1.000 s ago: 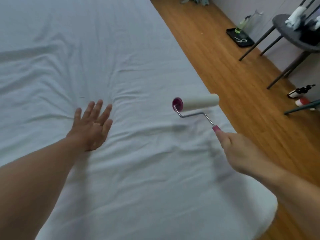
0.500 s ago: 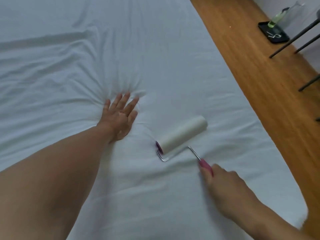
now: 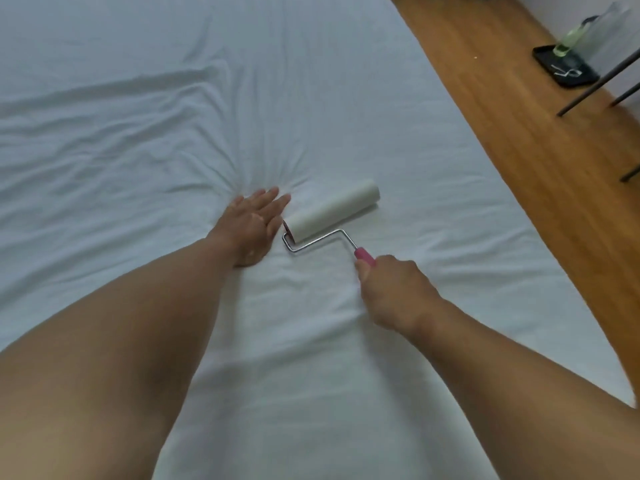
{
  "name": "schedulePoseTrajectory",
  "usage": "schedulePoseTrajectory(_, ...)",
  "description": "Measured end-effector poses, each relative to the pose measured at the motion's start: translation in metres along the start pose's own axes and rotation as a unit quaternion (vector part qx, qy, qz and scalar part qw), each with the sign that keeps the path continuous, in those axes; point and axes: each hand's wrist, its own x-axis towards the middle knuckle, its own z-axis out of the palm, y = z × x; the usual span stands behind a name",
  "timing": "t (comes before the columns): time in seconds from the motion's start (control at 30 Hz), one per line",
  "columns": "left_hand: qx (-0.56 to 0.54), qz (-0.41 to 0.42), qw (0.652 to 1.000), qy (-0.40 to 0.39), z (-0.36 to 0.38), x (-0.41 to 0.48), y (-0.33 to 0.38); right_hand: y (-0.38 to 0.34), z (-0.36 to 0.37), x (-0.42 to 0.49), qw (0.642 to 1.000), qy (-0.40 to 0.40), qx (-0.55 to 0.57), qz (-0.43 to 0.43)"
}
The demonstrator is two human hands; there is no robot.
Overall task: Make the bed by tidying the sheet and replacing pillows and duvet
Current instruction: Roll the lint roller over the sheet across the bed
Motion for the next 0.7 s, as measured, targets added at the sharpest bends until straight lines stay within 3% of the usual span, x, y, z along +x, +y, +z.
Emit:
schedulePoseTrajectory(0.13,0.027,-0.061,0.998,-0.006,0.006,-0.032,0.003,0.061,0.031,-0.091,0.99,-0.078,0.03,0.115)
schedulePoseTrajectory(0.27,-0.005,-0.121,0.993,0.001,0.017,-0.099,0.014,0.108,0.024,-0.168,0.979,-0.103,-0.036,0.17)
schedulePoseTrajectory(0.4,-0.007,-0.151,0.988,-0.023,0.034,-0.163,0.026,0.087,-0.013,-0.172,0.989,-0.076,-0.025,0.123)
schedulePoseTrajectory(0.47,-0.013,-0.158,0.987,-0.025,0.038,-0.168,0.028,0.046,-0.022,-0.139,0.999,-0.031,-0.013,0.042)
schedulePoseTrajectory(0.53,-0.006,-0.161,0.987,-0.015,0.042,-0.166,0.026,-0.004,-0.021,-0.088,0.999,0.027,0.023,0.013)
schedulePoseTrajectory(0.6,0.003,-0.163,0.987,-0.003,0.048,-0.164,0.024,-0.048,-0.013,-0.038,0.995,0.025,0.095,0.026)
schedulePoseTrajectory(0.7,-0.007,-0.153,0.988,0.02,0.054,-0.165,0.025,-0.068,0.016,-0.003,0.995,0.005,0.104,-0.005)
